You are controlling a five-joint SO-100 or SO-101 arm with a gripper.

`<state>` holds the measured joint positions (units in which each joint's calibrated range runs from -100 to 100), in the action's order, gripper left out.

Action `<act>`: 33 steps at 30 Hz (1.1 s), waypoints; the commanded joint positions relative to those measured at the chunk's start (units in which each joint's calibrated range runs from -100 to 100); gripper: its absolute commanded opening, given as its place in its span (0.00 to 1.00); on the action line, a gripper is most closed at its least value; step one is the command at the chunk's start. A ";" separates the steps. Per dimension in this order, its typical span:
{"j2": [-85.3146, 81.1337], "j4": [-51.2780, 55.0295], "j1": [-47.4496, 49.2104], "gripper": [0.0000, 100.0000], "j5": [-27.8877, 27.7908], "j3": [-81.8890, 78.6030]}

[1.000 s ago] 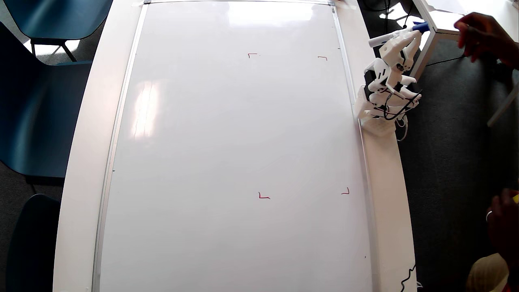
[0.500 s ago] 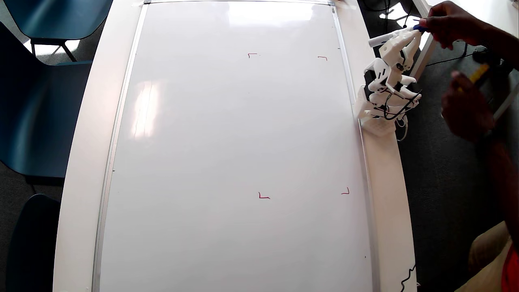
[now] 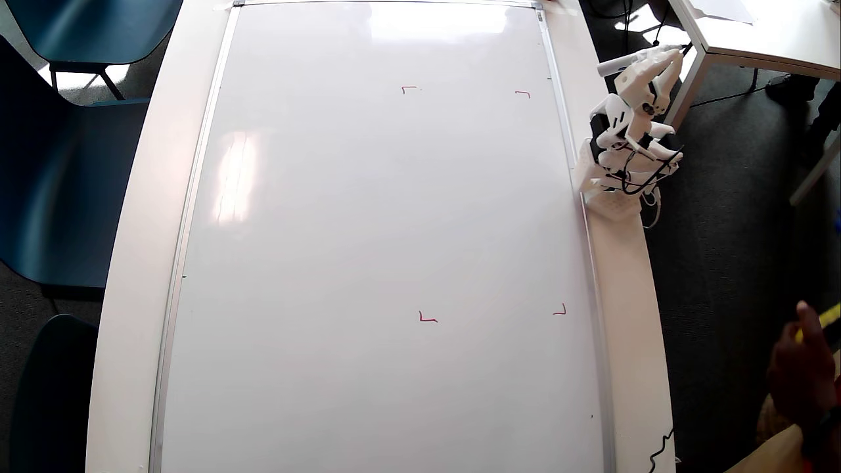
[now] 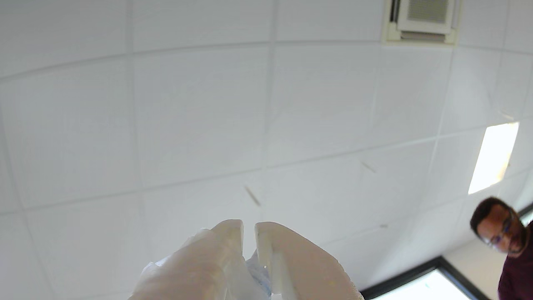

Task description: Draw on a whiteboard a robot head using a pen attached to the gripper

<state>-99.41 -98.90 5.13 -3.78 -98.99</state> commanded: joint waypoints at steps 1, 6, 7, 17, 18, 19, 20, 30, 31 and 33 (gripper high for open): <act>0.50 -0.84 -0.30 0.02 -0.03 -0.37; 0.50 -0.84 -0.30 0.02 -0.03 -0.37; 0.50 -0.84 -0.30 0.02 -0.03 -0.37; 0.50 -0.84 -0.30 0.02 -0.03 -0.37; 0.50 -0.84 -0.30 0.02 -0.03 -0.37; 0.50 -0.84 -0.30 0.02 -0.03 -0.37; 0.50 -0.84 -0.30 0.02 -0.03 -0.37; 0.50 -0.84 0.07 0.02 -0.19 -0.37; 0.50 -0.84 -0.16 0.02 -0.19 -0.37; 0.50 -0.84 -0.16 0.02 -0.19 -0.37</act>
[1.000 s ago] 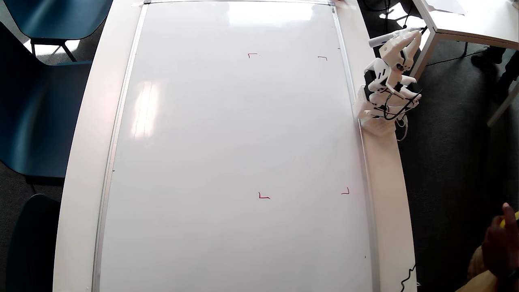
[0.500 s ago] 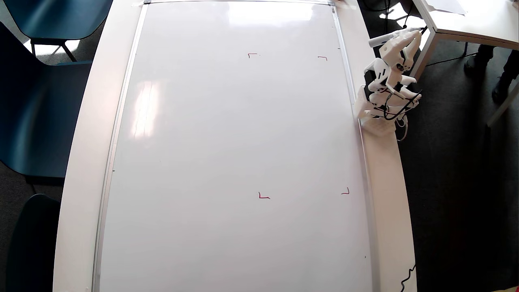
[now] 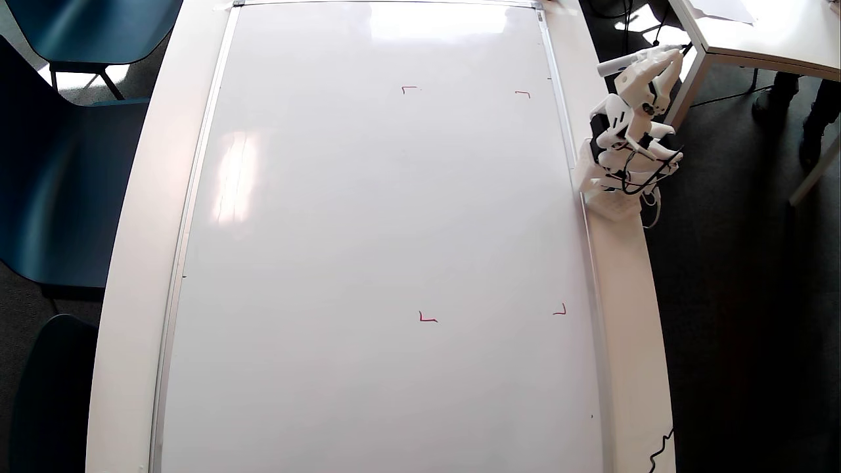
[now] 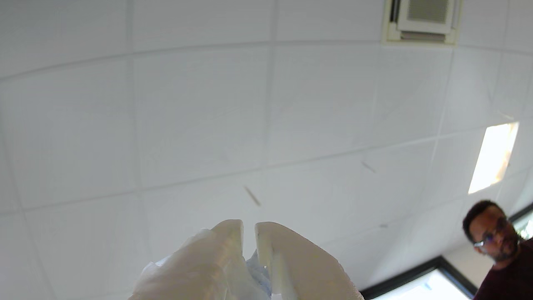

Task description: Draw on a whiteboard a robot head using a pen attached to the gripper

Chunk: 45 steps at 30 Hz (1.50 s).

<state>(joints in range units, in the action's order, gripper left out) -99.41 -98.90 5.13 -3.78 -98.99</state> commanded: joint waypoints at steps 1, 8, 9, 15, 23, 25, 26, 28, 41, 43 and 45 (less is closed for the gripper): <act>0.50 -0.84 -0.30 0.02 -0.19 -0.37; 0.50 -0.84 -0.30 0.02 -0.19 -0.37; 0.50 -0.84 -0.30 0.02 -0.19 -0.37; 0.50 -0.84 -0.30 0.01 -0.03 -0.37; 0.50 -0.84 -0.30 0.01 0.08 -0.37; 0.58 -0.75 -0.30 0.01 0.13 -0.37; 0.58 -0.75 -0.38 0.01 0.13 -0.37; 0.58 -0.75 -0.38 0.01 0.13 -0.37; 0.92 15.84 -0.38 0.01 0.13 9.07; 0.92 18.02 -0.38 0.01 0.13 10.16; 0.92 21.75 -0.38 0.01 0.13 11.61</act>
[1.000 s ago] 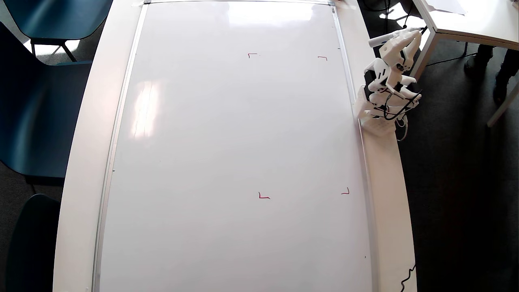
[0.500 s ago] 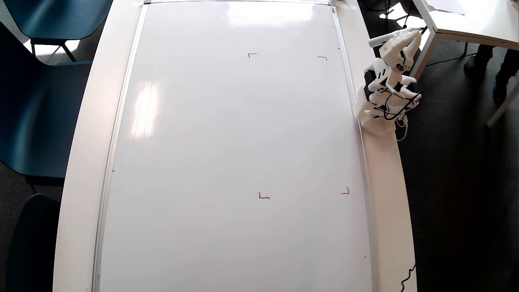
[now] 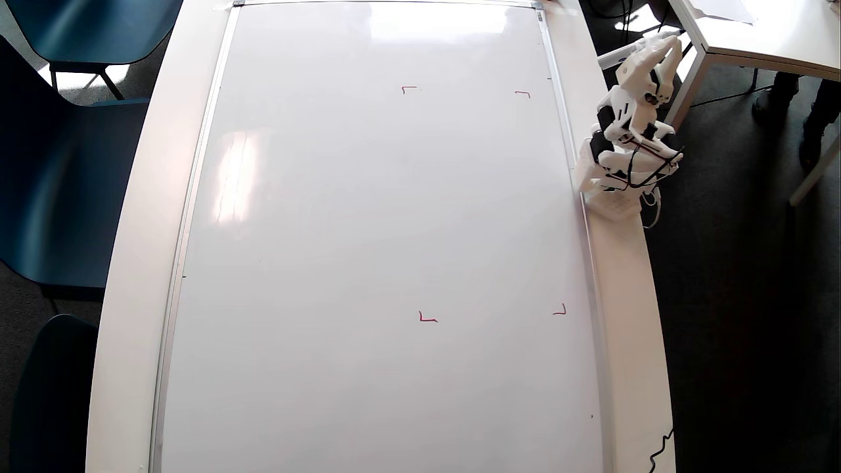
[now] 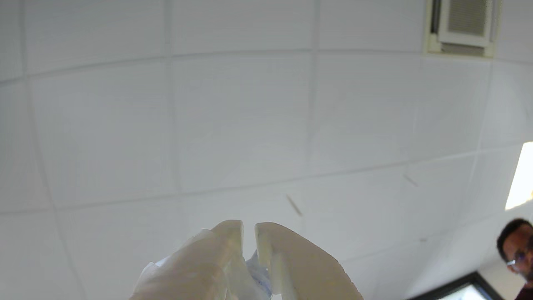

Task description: Draw on a whiteboard a robot head using a pen attached to the gripper

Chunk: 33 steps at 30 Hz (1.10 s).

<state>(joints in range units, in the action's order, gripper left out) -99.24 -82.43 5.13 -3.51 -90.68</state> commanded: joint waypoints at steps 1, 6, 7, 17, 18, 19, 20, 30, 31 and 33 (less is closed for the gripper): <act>0.75 6.41 -0.38 0.01 -0.13 3.75; 0.75 12.58 0.14 0.01 -0.13 6.48; 0.75 13.62 0.14 0.01 -0.13 7.11; 0.75 28.57 0.14 0.01 -0.13 16.65; 0.83 30.74 0.14 0.01 -0.13 17.92; 0.83 31.61 0.14 0.01 -0.13 18.46; 0.83 32.39 0.14 0.01 -0.08 18.91; 11.82 32.56 0.14 0.01 -0.08 28.36; 13.49 32.56 0.14 0.01 -0.08 29.63; 18.61 32.56 0.21 0.01 -0.08 33.62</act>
<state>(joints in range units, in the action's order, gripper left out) -88.48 -50.00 5.13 -3.51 -63.36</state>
